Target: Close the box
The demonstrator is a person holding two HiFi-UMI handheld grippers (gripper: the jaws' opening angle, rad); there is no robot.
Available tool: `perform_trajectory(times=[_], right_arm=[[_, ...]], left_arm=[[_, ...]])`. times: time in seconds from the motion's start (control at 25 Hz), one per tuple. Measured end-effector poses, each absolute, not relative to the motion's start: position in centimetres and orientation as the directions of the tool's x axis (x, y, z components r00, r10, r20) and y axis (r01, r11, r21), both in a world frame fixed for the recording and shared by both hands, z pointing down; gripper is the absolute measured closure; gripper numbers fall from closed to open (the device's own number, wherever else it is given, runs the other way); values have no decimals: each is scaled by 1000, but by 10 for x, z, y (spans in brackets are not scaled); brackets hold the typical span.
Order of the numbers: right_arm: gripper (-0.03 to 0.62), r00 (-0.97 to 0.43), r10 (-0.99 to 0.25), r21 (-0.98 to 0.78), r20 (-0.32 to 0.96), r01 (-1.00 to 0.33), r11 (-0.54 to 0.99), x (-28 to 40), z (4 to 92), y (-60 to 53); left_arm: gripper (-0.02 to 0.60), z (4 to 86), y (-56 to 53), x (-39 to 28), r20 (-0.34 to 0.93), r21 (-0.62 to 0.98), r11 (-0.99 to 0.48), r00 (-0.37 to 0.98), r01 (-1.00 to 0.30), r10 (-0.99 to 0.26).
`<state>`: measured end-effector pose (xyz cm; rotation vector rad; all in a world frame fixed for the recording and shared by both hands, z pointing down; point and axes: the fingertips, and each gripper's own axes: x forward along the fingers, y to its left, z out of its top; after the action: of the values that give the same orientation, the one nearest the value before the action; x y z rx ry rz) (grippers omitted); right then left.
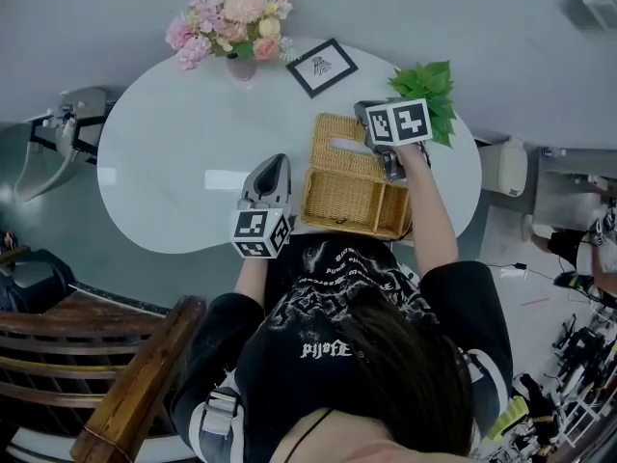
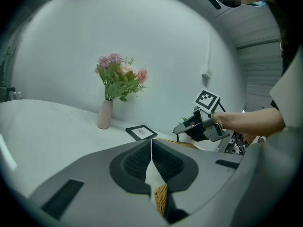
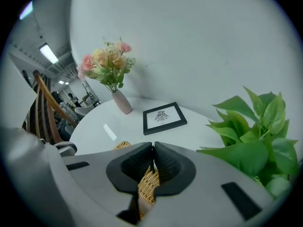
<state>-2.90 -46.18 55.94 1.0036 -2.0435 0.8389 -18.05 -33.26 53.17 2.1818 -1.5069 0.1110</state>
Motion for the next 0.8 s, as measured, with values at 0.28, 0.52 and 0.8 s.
perform_trajectory(times=[0.28,0.52,0.8], right_arm=[[553,-441,-500,-179,746,-855,486,-22,523,-448],[553,-443,-572,-150,690,-861,485,-23,497,-431],[554,-437,-644,-119,628,-872,475,-25,467,-410]], left_arm=[[557,526,-320,-173,306,337,-337,441,-879,-844],[557,525,-305,-171,302,336,-378,479,-863,-825],[557,524,-292,-177,298,331,-394,491,-858,-818]])
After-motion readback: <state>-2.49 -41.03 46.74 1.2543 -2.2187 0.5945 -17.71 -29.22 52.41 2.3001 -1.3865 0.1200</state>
